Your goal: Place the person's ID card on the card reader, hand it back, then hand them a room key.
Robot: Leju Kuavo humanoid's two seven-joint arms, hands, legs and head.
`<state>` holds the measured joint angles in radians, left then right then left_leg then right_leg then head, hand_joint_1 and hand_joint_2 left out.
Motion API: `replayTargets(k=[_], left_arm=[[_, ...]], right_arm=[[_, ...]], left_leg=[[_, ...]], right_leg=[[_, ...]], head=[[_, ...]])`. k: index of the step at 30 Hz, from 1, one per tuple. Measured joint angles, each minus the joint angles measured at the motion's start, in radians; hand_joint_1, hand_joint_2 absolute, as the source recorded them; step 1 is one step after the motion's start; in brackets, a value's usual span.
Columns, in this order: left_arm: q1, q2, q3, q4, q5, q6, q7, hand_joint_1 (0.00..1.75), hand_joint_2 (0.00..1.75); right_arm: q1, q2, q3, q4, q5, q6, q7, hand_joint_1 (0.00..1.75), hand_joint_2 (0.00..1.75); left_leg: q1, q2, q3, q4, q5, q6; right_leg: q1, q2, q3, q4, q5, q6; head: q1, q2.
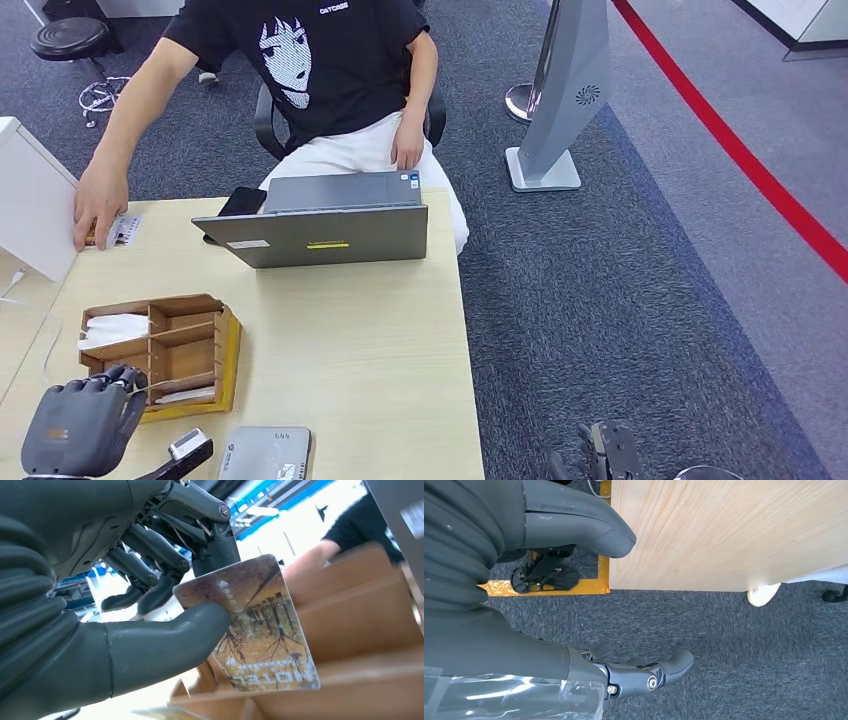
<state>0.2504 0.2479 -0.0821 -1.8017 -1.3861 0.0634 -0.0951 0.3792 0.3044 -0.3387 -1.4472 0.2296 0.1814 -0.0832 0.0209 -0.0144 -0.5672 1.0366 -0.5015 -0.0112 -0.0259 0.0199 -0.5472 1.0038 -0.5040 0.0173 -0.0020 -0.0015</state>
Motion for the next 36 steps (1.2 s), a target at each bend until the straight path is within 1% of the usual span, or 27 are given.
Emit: replayTargets(k=[4,7,14,20,26,30,36], left_arm=[[-0.037,-0.012,0.026,-0.044,0.011,-0.005,-0.015,1.75,1.75],[-0.079,-0.015,0.047,-0.077,0.030,-0.018,-0.022,1.75,1.75],[-0.181,-0.015,0.083,-0.122,0.063,-0.070,-0.009,1.75,1.75],[-0.259,-0.007,0.111,-0.101,0.069,-0.108,0.021,1.75,1.75],[-0.302,-0.006,0.136,-0.045,0.059,-0.117,0.044,1.73,1.75],[-0.305,-0.008,0.154,-0.024,0.059,-0.114,0.049,0.00,1.75],[-0.290,-0.022,0.183,-0.013,0.085,-0.081,0.032,0.00,1.75]], right_arm=[[0.004,0.000,0.007,0.000,-0.008,-0.002,0.000,0.00,1.75],[0.004,0.000,0.009,0.004,0.001,-0.003,-0.003,0.00,1.75],[0.004,0.000,0.011,0.013,0.011,0.007,-0.001,0.00,1.75],[-0.002,0.000,0.011,0.021,0.028,0.017,0.004,0.00,1.75],[-0.012,0.000,0.011,0.033,0.036,0.030,0.005,0.00,1.75],[-0.013,0.000,0.011,0.037,0.038,0.030,0.000,0.00,1.75],[-0.009,0.000,0.011,0.039,0.016,0.022,0.000,0.00,1.75]], left_leg=[[0.000,0.000,0.000,0.000,0.000,0.000],[0.000,0.000,0.000,0.000,0.000,0.000],[0.000,0.000,0.000,0.000,0.000,0.000],[0.000,0.000,0.000,0.000,0.000,0.000],[0.000,0.000,0.000,0.000,0.000,0.000],[0.000,0.001,0.000,0.000,0.000,0.000],[0.000,0.001,0.000,0.000,0.000,0.000]], right_leg=[[0.000,0.000,0.000,0.000,0.000,0.000],[0.000,0.000,0.000,0.000,0.000,0.000],[0.000,0.000,0.000,0.000,0.000,0.000],[0.000,0.000,0.000,0.000,0.000,0.000],[0.000,0.001,0.000,0.000,0.000,0.000],[0.000,0.001,0.000,0.000,0.000,0.000],[0.000,0.001,0.000,0.000,0.000,0.000]], head=[[0.000,0.000],[0.000,0.000],[0.000,0.000],[0.000,0.000],[0.000,0.000],[0.000,0.000],[0.000,0.000]])
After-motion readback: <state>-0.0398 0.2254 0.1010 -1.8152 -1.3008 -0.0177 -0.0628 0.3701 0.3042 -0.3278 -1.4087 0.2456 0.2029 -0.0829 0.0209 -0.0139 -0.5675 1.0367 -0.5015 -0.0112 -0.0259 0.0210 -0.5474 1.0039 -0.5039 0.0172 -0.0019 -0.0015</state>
